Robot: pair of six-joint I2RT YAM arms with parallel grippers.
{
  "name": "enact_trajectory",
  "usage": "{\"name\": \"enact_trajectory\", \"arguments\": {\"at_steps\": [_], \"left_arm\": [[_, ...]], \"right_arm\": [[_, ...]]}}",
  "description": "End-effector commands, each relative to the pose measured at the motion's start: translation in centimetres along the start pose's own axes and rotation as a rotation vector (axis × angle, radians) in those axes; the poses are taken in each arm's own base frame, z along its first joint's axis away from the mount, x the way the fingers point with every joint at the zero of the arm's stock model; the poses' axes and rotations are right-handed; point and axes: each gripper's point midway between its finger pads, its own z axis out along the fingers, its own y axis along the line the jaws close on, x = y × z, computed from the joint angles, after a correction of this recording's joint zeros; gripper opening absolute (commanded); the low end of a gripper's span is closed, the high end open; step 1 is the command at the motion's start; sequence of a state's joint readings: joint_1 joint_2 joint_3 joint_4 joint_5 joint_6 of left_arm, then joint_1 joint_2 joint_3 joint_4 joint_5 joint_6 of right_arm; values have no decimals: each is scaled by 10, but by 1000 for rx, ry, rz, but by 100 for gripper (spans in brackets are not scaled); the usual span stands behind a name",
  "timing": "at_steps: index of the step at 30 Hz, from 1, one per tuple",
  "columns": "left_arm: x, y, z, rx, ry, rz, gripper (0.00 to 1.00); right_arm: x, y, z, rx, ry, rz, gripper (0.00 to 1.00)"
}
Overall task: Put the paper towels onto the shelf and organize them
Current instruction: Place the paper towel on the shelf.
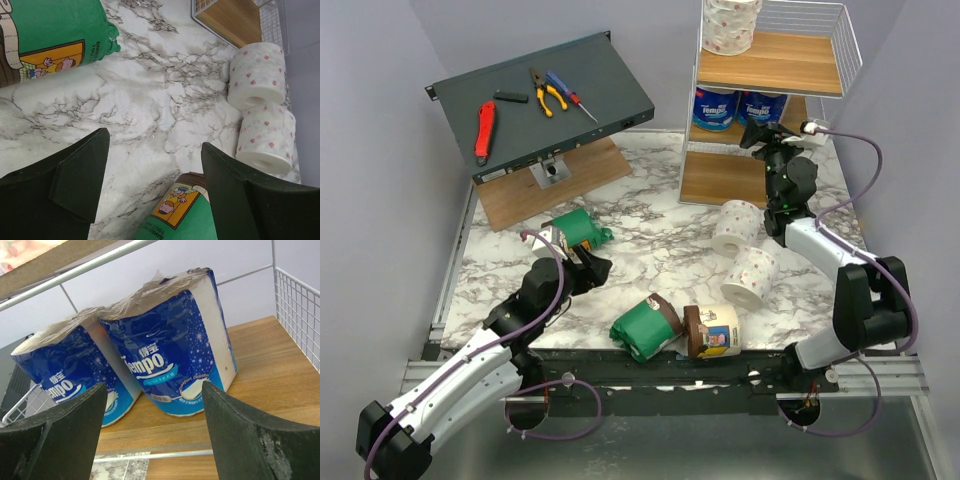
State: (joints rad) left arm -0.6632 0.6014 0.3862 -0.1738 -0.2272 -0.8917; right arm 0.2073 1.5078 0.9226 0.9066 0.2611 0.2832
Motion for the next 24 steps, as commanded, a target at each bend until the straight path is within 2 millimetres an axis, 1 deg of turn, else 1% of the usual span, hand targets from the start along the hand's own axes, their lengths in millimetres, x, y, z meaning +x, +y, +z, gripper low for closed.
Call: {"name": "enact_trajectory", "arguments": {"at_steps": [1, 9, 16, 19, 22, 23, 24], "left_arm": [[-4, -6, -2, 26, -19, -7, 76], [-3, -5, -2, 26, -17, -11, 76], [-3, -5, -2, 28, -17, -12, 76], [-4, -5, -3, 28, -19, -11, 76], [-4, -5, -4, 25, -22, -12, 76], [-5, -4, -4, 24, -27, -11, 76], [-7, -5, -5, 26, -34, -12, 76]], "right_arm": [[-7, -4, 14, 32, -32, -26, 79], [4, 10, 23, -36, 8, -9, 78], [8, 15, 21, -60, 36, 7, 78], [-1, 12, 13, -41, 22, 36, 78], [-14, 11, -4, -27, 27, 86, 79], [-14, 12, -12, -33, 42, 106, 79], [-19, 15, -19, -46, 47, 126, 80]]}}
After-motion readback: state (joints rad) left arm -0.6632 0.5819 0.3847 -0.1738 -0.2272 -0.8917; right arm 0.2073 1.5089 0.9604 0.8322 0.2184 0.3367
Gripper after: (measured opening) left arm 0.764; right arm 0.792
